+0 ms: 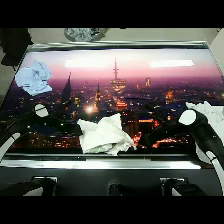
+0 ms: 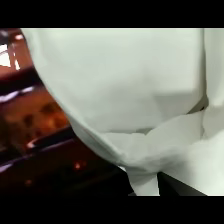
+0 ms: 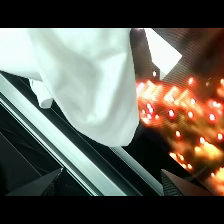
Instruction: Fold the shirts.
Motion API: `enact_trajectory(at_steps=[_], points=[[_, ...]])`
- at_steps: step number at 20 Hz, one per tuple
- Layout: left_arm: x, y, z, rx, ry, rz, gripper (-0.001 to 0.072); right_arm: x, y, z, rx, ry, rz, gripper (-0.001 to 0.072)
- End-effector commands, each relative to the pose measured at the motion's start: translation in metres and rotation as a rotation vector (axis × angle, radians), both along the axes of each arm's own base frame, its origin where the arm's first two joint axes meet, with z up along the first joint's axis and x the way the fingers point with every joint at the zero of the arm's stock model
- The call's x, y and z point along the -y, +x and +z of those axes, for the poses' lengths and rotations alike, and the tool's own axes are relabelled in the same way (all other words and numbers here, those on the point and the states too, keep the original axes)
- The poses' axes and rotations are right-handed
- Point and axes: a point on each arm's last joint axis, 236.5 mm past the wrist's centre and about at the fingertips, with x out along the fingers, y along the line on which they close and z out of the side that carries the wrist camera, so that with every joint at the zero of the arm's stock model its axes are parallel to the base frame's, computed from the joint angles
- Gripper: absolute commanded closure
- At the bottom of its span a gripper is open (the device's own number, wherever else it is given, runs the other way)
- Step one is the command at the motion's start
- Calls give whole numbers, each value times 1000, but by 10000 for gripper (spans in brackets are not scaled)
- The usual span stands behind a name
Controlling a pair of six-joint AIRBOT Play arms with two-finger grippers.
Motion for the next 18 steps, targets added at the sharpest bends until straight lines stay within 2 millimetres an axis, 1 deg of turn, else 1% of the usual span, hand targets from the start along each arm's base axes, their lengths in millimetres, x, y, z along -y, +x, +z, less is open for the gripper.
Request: enact_trajectory(at_steps=[1,2,5,6,7,9,10,13,15,18], points=[[9,5,-16,-1,-57,72,15,-4,-5,-9,-3,18,16,2],[12,6,-15,4,-74,74,22,-4,-5,-9,-1,18,17,2],[32,11,-15,-1,-152,94,35,-4,-6,-9,11,18,42,1],[36,13,-19,0,-152,98,74,-3,-6,-10,10,18,42,1],[38,14,-24,-3,-148,96,213,-3,-8,-13,4,17,47,0],[41,11,-31,-21,-144,90,625,-5,-17,-21,-27,28,55,0],[41,11,-31,-21,-144,90,662,-9,-22,-23,-39,48,61,0],[41,11,-29,-15,-144,88,663,-26,-28,-19,-41,139,82,-1],[41,11,-29,-17,-145,87,663,-24,-25,-21,-29,130,77,-1],[41,11,-29,-18,-146,87,663,-25,-12,-28,36,94,61,-1]])
